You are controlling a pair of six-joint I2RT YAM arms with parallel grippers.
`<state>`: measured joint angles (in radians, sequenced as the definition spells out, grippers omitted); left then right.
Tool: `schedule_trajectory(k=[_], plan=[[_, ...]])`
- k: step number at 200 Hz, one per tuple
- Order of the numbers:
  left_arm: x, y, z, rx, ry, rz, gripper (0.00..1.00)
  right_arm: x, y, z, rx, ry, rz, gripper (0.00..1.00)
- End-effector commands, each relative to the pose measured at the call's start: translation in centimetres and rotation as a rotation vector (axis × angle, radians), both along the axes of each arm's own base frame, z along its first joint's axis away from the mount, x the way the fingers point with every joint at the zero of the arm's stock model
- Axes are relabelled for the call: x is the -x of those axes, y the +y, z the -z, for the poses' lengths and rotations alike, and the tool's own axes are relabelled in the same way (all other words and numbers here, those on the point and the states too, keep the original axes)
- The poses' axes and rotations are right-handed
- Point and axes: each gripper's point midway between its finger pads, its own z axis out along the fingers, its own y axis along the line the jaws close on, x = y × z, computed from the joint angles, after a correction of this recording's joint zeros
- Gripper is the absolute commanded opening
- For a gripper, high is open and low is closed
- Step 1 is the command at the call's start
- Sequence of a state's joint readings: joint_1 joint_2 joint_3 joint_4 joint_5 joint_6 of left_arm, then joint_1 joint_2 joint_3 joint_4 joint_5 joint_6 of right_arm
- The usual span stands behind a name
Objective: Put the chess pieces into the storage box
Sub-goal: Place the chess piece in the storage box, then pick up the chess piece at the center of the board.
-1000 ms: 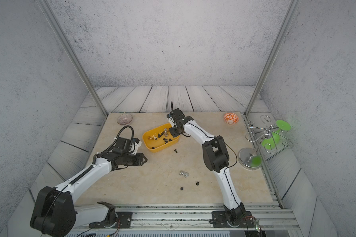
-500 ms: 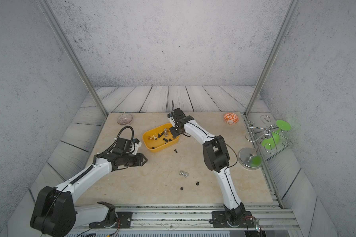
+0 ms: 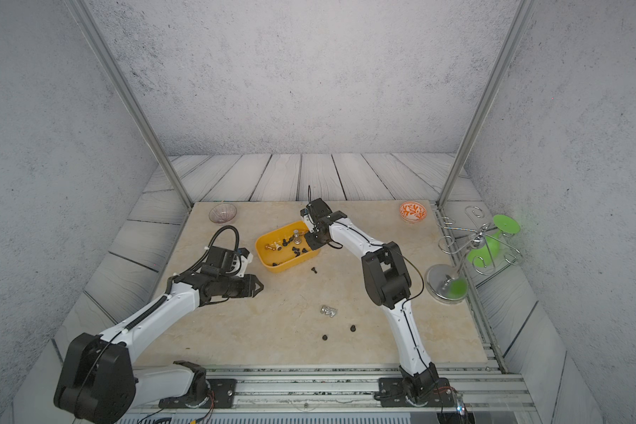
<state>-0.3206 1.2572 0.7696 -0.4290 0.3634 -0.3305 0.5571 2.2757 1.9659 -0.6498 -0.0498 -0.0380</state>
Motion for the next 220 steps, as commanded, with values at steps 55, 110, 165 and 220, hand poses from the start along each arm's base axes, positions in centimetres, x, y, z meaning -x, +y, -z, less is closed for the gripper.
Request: schedule_trajectory(k=[55,110,165,220], plan=[[0.4,-0.1,0.2,0.016,0.019,0.008,0.4,1.7,-1.7,-9.2,-0.068,-0.157,-0.002,0.31],[0.6,-1.4,-0.4,0.016,-0.01,0.083,0.39,4.7,-3.8,-9.3,-0.098,-0.145,0.047,0.31],[1.1,-4.3,-0.5,-0.044,-0.029,0.232,0.39,9.2,-7.4,-6.9,-0.102,-0.078,0.131,0.31],[2.1,-8.7,0.3,-0.104,-0.068,0.466,0.4,13.9,-11.8,-4.8,-0.102,-0.029,0.25,0.32]])
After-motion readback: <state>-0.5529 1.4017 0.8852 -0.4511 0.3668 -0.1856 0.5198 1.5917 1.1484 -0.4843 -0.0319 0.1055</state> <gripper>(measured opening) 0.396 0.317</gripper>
